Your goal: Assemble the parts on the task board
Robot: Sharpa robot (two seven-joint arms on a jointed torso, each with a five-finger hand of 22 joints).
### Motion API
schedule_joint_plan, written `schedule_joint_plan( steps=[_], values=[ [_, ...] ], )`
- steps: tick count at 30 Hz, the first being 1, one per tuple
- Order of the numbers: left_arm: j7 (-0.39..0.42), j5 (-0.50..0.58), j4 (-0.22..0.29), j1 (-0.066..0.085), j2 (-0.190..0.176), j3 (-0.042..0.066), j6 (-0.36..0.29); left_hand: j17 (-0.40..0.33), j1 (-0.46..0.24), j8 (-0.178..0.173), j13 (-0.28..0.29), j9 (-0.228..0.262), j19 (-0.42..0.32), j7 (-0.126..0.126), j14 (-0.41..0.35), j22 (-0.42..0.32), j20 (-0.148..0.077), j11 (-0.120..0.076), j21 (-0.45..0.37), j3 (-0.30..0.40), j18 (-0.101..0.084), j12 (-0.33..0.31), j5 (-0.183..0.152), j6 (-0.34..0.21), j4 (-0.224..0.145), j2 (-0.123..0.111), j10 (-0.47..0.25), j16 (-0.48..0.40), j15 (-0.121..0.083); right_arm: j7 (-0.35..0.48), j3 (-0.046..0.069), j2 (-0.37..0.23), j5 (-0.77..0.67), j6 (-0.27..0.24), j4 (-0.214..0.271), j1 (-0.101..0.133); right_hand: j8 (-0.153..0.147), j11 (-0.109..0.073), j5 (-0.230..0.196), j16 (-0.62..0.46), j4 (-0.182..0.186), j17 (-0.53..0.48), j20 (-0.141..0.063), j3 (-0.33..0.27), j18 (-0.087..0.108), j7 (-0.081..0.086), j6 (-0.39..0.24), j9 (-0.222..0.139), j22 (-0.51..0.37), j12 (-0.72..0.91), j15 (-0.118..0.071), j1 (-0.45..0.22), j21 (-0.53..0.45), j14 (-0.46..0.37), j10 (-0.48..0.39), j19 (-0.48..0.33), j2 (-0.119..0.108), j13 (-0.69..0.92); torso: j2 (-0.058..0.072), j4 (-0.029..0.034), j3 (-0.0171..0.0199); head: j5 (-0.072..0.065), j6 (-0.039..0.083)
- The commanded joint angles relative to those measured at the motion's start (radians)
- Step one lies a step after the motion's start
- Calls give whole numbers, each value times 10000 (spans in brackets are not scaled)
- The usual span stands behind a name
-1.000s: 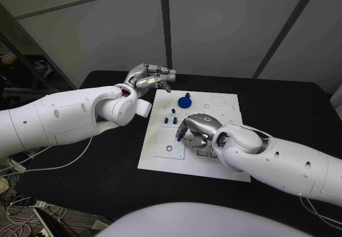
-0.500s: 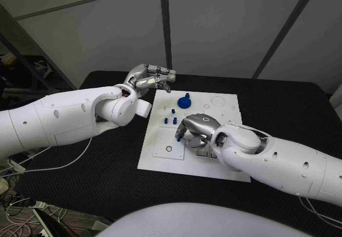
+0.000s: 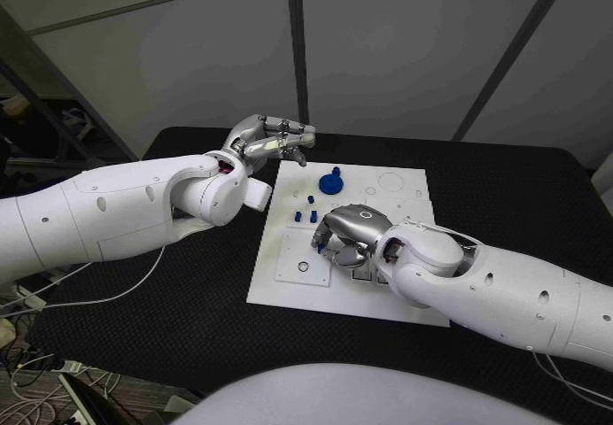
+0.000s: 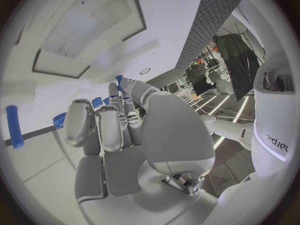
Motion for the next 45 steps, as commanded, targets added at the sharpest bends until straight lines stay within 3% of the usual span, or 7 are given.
schedule_joint_plan(
  steps=[1, 11, 18, 23, 31, 37, 45],
  values=[
    [11, 17, 1, 17, 3, 10, 130, -12, 0, -20, 11, -9, -59, 12, -49, -12, 29, 20, -38, -43, -195, 26, 56, -19, 0, 79, -67, -62, 37, 36, -10, 2, -81, 178, -11, 1, -34, -4, 18, 45, 61, -10, 97, 4, -95, 11, -75, -7, -3, -54, 90, -107, -18, 447, -111, -3, -20, -17, 6, -11, 5, 15, -8],
    [-3, 17, -18, 17, 6, 10, 138, -12, 0, -20, 11, -9, -59, 12, -49, -12, 29, 20, -38, -43, -195, 26, 56, -19, 0, 79, -67, -62, 37, 21, -16, -14, -76, 185, -7, 2, -65, 77, 44, 50, 100, -46, 169, -41, -69, 59, -198, -9, -104, -65, 166, -201, -87, 428, -485, -97, -103, -95, -1, -3, 9, 7, -28],
    [-16, 17, -41, 17, 15, 10, 150, -12, 0, -20, 11, -9, -59, 12, -49, -12, 29, 20, -38, -43, -195, 26, 56, -19, 0, 79, -67, -62, 37, 26, -17, -30, -76, 0, -4, 2, -112, 324, 11, -123, 103, -380, 348, -117, 113, 236, -918, -164, -881, -22, 372, -299, -619, 311, -1716, -714, -315, -417, 1, -14, 7, 9, -17],
    [-28, 17, -62, 17, 24, 10, 165, -12, 0, -20, 11, -9, -59, 12, -49, -12, 29, 20, -38, -43, -195, 26, 56, -19, 0, 79, -67, -62, 37, 61, -18, -94, -68, -375, 70, 2, -92, 360, -45, -394, 55, -812, 413, -326, 245, 165, -1349, -264, -1451, 82, 402, -242, -1041, 150, -2375, -1151, -371, -523, 2, -11, 8, -1, -6],
    [-39, 17, -118, 17, 13, 10, 214, -16, 2, -20, 12, -8, -59, 14, -52, -16, 32, 22, -47, -46, -194, 30, 58, -26, 3, 96, -79, -67, 41, 124, -15, -508, 56, -1029, 541, 2, -72, 337, -26, -436, 67, -889, 408, -400, 260, 116, -1359, -266, -1527, 199, 391, -243, -1103, 128, -2393, -1196, -352, -507, -8, -20, 10, -22, 19],
    [-22, 17, -167, 16, 3, 9, 263, -16, 2, -20, 12, -8, -59, 14, -52, -16, 32, 22, -47, -46, -194, 30, 58, -26, 3, 96, -79, -67, 41, 320, 16, -1313, 517, -1573, 1163, 14, -23, 265, 22, -410, 103, -886, 359, -473, 254, 61, -1276, -246, -1521, 574, 332, -241, -1112, 149, -2150, -1147, -287, -467, -19, -21, 12, -99, 93],
    [16, 17, -201, 13, -18, 7, 338, -19, 0, -21, 13, -8, -60, 14, -56, -19, 35, 25, -55, -55, -194, 32, 56, -34, 2, 96, -90, -70, 44, 124, 643, -2455, 465, -524, 1367, 206, -23, 236, 91, -360, 207, -843, 317, -586, 223, 56, -1217, -233, -1413, 779, 319, -391, -1046, 201, -2033, -1017, -331, -488, -13, -30, -5, -240, 271]
  ],
)
